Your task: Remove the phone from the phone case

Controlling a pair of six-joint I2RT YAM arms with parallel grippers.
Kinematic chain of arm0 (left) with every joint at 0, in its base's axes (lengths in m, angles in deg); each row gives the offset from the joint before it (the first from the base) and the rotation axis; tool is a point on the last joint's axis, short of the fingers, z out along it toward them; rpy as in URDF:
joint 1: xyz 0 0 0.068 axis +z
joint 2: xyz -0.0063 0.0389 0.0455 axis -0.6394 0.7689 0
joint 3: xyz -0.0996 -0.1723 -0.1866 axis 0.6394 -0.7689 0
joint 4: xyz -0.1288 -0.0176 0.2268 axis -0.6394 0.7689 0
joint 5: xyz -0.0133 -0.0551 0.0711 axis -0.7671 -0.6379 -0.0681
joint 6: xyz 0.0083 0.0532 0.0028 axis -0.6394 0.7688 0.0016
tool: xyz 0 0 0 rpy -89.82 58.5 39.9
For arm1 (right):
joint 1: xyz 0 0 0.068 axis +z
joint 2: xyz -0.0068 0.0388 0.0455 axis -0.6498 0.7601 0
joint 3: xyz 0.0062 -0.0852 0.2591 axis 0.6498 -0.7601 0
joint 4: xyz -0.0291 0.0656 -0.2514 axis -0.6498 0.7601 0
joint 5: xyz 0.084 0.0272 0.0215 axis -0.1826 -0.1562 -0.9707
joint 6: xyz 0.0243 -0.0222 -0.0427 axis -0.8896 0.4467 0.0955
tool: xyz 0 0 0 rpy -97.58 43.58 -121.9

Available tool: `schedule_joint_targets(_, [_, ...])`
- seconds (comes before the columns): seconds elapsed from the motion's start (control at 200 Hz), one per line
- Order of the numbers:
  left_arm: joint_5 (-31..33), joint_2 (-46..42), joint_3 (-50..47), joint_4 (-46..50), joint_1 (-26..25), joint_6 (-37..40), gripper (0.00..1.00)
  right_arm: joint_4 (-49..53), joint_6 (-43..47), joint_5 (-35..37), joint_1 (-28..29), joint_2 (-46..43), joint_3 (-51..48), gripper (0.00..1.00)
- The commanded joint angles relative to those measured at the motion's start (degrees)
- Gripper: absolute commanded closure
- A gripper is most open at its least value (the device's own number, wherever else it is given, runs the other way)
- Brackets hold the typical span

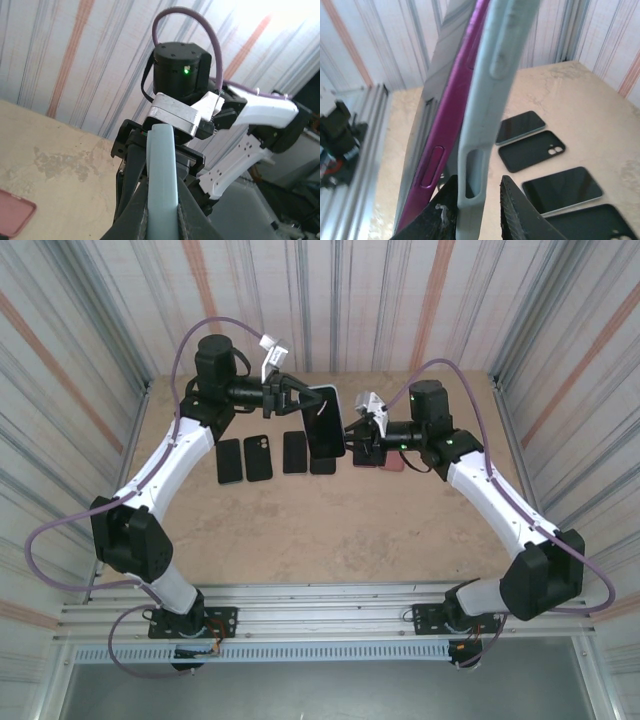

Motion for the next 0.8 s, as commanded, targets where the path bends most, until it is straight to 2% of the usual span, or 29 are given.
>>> schedule_joint_targets(0.0, [6.16, 0.12, -1.09, -8.84, -0.55, -11.87, 1.00, -7.99, -12.41, -6.09, 0.24, -1.77, -2.48, 0.73])
schedule_joint_targets(0.075, [8.51, 0.29, -2.28, -11.96, -0.71, -16.52, 1.00, -14.05, -19.50, -6.39, 0.09, -2.26, -5.22, 0.72])
schedule_joint_targets(0.16, [9.30, 0.44, -3.53, -15.88, -1.06, -20.84, 1.00, -25.86, -31.03, -5.92, -0.19, -2.63, -9.37, 0.72])
schedule_joint_targets(0.431, [11.86, 1.26, -5.84, -17.67, -1.35, -29.24, 1.00, -49.70, -59.17, -2.62, -0.81, -0.44, -15.86, 0.72])
schedule_joint_targets(0.596, [12.31, 2.56, -6.81, -21.13, -1.26, -35.66, 1.00, -57.28, -66.90, -0.30, -0.54, -0.39, -18.57, 0.75])
schedule_joint_targets(0.797, [14.13, 3.56, -7.49, -21.97, -1.26, -39.21, 1.00, -61.59, -72.23, 0.91, 0.09, -0.70, -20.50, 0.78])
